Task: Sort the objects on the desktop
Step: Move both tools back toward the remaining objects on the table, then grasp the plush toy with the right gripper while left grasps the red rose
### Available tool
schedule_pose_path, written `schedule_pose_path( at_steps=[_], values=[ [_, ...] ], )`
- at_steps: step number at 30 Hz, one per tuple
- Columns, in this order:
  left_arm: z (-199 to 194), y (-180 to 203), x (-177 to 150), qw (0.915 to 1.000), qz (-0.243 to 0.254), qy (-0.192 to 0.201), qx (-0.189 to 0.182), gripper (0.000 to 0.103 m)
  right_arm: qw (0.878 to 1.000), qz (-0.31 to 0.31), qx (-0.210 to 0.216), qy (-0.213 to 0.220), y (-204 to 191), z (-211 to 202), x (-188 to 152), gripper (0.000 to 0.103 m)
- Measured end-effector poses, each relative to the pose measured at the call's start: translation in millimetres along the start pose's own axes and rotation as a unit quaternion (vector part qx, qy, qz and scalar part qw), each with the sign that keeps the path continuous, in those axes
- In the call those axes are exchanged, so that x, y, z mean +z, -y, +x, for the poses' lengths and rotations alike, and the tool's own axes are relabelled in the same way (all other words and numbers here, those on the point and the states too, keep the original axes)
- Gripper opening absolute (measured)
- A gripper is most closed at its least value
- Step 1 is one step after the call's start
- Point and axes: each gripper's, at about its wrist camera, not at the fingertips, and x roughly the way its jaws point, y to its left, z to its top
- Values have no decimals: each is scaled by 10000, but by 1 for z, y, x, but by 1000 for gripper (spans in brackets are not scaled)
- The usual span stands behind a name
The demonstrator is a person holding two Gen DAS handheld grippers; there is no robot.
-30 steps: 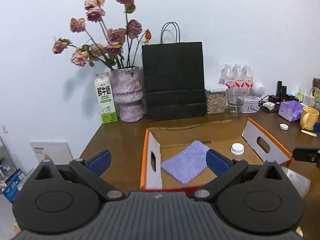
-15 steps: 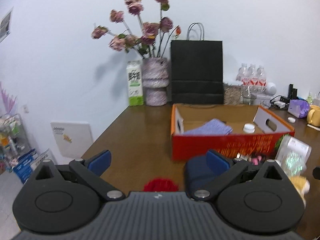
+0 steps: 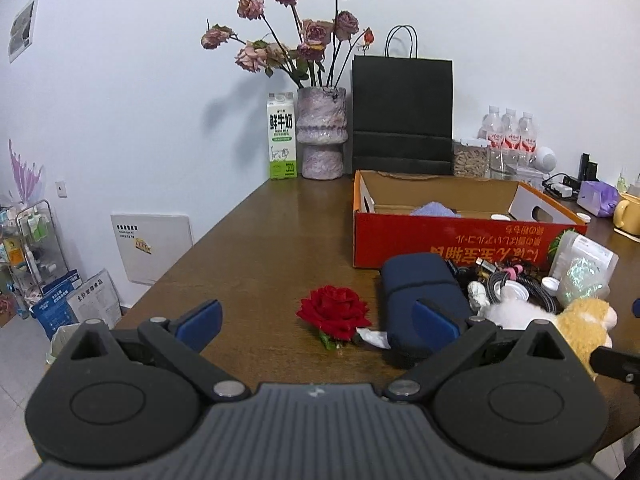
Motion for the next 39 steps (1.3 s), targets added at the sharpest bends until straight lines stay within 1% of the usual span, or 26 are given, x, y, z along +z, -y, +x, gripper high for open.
schedule_pose_path(
  at_steps=[7, 11, 18, 25, 31, 35, 39],
  values=[
    [4, -3, -6, 9999, 10, -120, -51, 103, 9998, -2, 126, -155, 0, 20, 0, 103],
    [6, -6, -9, 9998, 11, -206, -63, 103, 9994, -11, 170, -315, -1, 34, 0, 103],
    [10, -8, -14, 9994, -15, -331, -134, 103, 9991, 109, 203, -362, -1, 46, 0, 103],
    [12, -10, -17, 9990, -45, -414, -163, 103, 9995, 94, 147, -261, -6, 49, -3, 102],
    [12, -10, -17, 9989, -69, -433, -148, 103, 9996, 106, 197, -191, -4, 45, -3, 95],
    [12, -9, -16, 9989, -65, -429, -151, 103, 9997, 118, 218, -40, -4, 39, -2, 90],
    [12, -9, -13, 9990, -67, -421, -139, 103, 9995, 102, 180, 222, -5, 30, 2, 89]
  ],
)
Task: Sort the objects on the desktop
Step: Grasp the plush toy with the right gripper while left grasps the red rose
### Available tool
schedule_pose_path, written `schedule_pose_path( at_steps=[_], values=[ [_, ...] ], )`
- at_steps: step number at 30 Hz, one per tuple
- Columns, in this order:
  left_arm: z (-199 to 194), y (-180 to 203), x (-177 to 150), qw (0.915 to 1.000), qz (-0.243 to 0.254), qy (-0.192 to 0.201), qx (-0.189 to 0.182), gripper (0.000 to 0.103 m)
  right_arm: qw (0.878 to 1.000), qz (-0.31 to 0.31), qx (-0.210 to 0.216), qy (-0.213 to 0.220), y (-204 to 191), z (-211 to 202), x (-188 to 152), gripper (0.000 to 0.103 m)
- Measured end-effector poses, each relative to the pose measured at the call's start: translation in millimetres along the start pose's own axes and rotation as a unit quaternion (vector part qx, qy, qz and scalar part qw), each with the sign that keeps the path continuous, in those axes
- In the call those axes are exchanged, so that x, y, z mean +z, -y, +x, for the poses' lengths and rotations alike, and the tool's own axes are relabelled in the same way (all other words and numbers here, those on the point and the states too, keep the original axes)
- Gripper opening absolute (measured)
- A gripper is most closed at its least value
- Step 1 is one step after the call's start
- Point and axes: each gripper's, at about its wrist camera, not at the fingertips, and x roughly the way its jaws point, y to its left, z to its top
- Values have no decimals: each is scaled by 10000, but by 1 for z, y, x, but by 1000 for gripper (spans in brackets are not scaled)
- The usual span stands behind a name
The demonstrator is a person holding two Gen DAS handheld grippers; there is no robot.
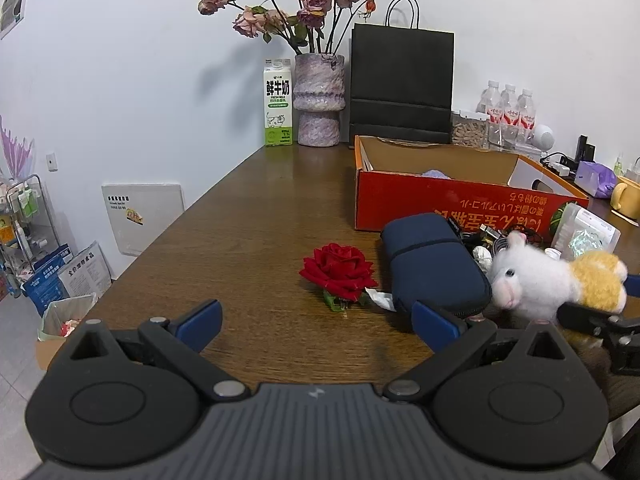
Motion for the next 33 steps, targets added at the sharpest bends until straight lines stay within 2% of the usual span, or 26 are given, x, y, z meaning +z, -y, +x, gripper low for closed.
schedule_pose_path(
  at_steps=[5, 12, 17, 24, 27, 30, 32, 33],
  values=[
    [3, 0, 9, 10000, 24, 33, 25, 103, 9993, -64, -177, 324, 1, -8, 10, 89],
    [23, -1, 26, 9998, 50, -40, 178, 103, 9969, 63, -589, 521, 14, -6, 27, 89],
    [45, -4, 36, 9996, 64, -121, 260, 103, 9938, 81, -922, 611, 23, -5, 39, 89],
    [77, -1, 41, 9989, 138, -363, 267, 100, 9919, 108, -1119, 590, 31, -3, 41, 90],
    [86, 0, 38, 9986, 126, -477, 183, 91, 9915, 125, -1170, 559, 33, -3, 40, 90],
    [94, -1, 35, 9982, 84, -585, 51, 75, 9912, 141, -1203, 526, 35, -2, 39, 90],
    [97, -2, 33, 9978, 15, -658, -59, 47, 9912, 149, -1208, 511, 36, -2, 38, 90],
    [99, -3, 33, 9974, -34, -701, -132, 40, 9914, 148, -1204, 500, 36, -1, 37, 90]
  ],
)
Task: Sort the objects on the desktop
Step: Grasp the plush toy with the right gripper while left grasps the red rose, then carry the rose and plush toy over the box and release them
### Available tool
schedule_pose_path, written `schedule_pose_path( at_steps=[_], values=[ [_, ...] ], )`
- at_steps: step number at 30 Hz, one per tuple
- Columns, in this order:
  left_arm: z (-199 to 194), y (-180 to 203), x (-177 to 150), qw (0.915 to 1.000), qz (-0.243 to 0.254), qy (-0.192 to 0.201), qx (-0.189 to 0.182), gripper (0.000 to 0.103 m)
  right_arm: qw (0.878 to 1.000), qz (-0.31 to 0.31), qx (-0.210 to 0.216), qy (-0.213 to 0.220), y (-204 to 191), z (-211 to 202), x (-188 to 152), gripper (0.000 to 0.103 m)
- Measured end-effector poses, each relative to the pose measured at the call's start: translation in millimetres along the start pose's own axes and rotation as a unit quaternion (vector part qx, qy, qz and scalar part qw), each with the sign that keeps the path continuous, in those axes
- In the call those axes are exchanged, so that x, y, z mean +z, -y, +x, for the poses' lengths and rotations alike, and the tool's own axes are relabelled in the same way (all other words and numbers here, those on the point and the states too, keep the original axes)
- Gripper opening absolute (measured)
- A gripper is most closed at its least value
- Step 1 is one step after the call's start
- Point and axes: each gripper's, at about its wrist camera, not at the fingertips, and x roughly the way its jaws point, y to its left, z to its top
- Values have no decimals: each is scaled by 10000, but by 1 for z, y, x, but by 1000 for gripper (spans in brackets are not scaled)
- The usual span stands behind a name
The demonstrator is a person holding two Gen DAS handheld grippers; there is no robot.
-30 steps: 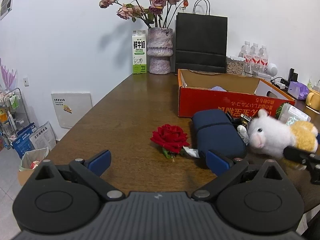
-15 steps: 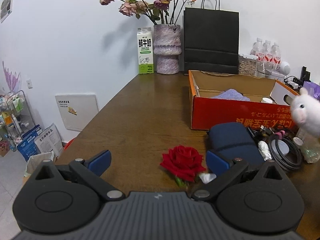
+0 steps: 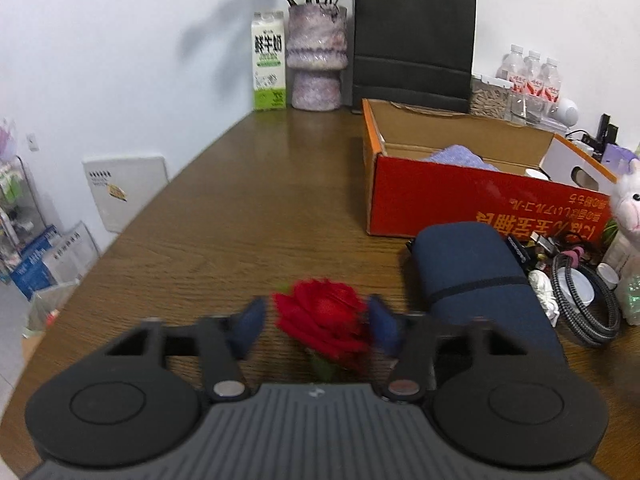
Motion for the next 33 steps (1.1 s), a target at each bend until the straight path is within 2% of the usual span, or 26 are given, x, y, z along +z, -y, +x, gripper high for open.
schedule_pose_path(
  at_steps=[10, 16, 25, 33],
  values=[
    [-7, 0, 6, 9997, -74, 231, 81, 38, 10000, 15, 16, 4, 0, 2, 0, 90],
    [-19, 3, 19, 9985, -74, 548, 41, 38, 9999, 16, -24, 124, 3, 4, 7, 90],
    [-30, 27, 64, 9926, 31, 1196, -190, 38, 9991, -8, -46, 425, 7, 18, 37, 90],
    [-7, 65, 109, 9880, 111, 1474, -453, 38, 9985, 42, -78, 541, 8, 58, 70, 90]
  ],
)
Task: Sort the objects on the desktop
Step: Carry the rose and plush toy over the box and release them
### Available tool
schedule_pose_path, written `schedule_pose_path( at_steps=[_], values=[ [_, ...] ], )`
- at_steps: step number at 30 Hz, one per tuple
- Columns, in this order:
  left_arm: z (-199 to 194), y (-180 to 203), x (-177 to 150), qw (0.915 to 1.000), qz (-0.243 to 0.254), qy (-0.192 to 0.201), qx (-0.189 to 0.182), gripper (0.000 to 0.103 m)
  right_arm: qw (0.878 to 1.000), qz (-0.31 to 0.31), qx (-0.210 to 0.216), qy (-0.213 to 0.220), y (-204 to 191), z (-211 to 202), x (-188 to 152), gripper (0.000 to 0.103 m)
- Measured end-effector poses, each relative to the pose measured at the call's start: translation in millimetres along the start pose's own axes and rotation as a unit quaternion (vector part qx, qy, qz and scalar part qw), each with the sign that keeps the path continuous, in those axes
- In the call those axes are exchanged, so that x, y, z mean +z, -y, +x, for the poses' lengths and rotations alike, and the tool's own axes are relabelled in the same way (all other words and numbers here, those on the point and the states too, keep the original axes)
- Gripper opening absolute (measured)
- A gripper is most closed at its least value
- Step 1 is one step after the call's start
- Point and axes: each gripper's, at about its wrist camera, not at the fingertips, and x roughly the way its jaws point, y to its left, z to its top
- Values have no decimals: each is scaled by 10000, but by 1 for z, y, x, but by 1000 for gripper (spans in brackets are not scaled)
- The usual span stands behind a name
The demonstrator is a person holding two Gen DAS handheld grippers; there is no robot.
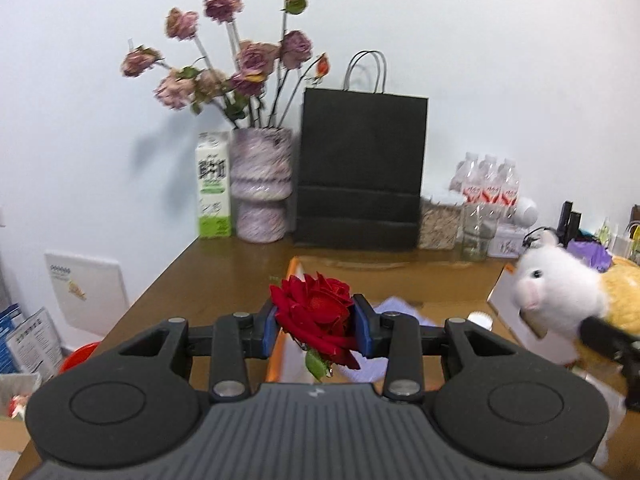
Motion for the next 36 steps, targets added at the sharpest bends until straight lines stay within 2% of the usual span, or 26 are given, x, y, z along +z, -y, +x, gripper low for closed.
schedule_pose_path(
  at_steps=[9, 16, 18, 20, 24, 26, 31, 36],
  values=[
    [69, 25, 35, 9999, -8, -91, -133, 38, 10000, 34, -78, -45, 5, 75, 42, 90],
    [135, 33, 53, 9989, -175, -432, 40, 38, 9955, 6, -157, -930, 12, 156, 52, 90],
    [148, 33, 52, 9986, -264, -439, 132, 38, 9931, 90, -136, -1158, 14, 174, 49, 90],
    [161, 35, 46, 9976, -209, -627, 195, 38, 9908, 133, -105, -1344, 16, 188, 45, 90],
    [184, 37, 34, 9926, -78, -1208, 92, 38, 9881, 181, -120, -1521, 20, 199, 30, 90],
    [190, 36, 29, 9908, -100, -1346, 67, 38, 9862, 158, -115, -1641, 20, 203, 25, 90],
    [193, 39, 22, 9896, 56, -1427, 176, 38, 9821, 228, 39, -1869, 21, 208, 17, 91],
    [191, 44, 21, 9896, 175, -1416, 202, 40, 9806, 175, 1, -1950, 19, 209, 16, 95]
  ],
)
